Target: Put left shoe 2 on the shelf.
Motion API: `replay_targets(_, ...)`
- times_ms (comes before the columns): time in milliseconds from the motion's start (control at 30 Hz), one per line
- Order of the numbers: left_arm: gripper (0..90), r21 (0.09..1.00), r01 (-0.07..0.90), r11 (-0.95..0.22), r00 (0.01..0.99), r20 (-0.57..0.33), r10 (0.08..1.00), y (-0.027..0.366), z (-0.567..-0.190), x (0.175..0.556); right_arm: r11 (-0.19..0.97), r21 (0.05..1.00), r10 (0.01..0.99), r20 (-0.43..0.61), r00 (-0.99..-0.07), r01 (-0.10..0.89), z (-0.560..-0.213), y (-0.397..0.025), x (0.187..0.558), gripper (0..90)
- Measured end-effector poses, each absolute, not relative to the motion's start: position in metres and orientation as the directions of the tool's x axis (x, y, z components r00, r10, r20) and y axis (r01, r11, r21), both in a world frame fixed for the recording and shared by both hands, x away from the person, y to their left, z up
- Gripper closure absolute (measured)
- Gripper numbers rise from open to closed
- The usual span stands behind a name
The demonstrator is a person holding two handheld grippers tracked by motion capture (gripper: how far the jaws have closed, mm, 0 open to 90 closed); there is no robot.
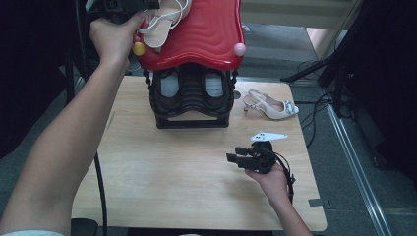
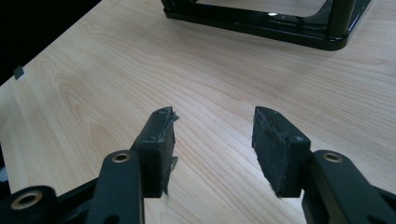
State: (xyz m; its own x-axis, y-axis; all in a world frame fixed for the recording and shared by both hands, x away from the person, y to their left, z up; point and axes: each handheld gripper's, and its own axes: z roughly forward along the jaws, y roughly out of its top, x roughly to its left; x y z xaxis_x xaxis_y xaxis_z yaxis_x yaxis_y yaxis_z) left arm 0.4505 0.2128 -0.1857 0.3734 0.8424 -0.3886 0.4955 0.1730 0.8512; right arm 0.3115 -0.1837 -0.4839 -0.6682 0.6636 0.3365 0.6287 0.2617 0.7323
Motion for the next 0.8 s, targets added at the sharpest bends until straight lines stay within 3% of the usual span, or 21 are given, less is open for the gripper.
replay_targets(333, 53.3, 0.845, 0.520, 0.127, 0.431, -0.388, 0.815, 0.213, -0.177, 0.444, 0.263, 0.730, 0.667, 0.334, -0.666, 0.630, -0.484, -0.185, 0.312, 50.1)
replay_targets(800, 53.3, 0.844, 0.510, 0.166, 0.381, -0.395, 0.836, 0.261, -0.178, 0.432, 0.254, 0.739, 0.669, 0.332, -0.665, 0.624, -0.483, -0.188, 0.313, 50.1)
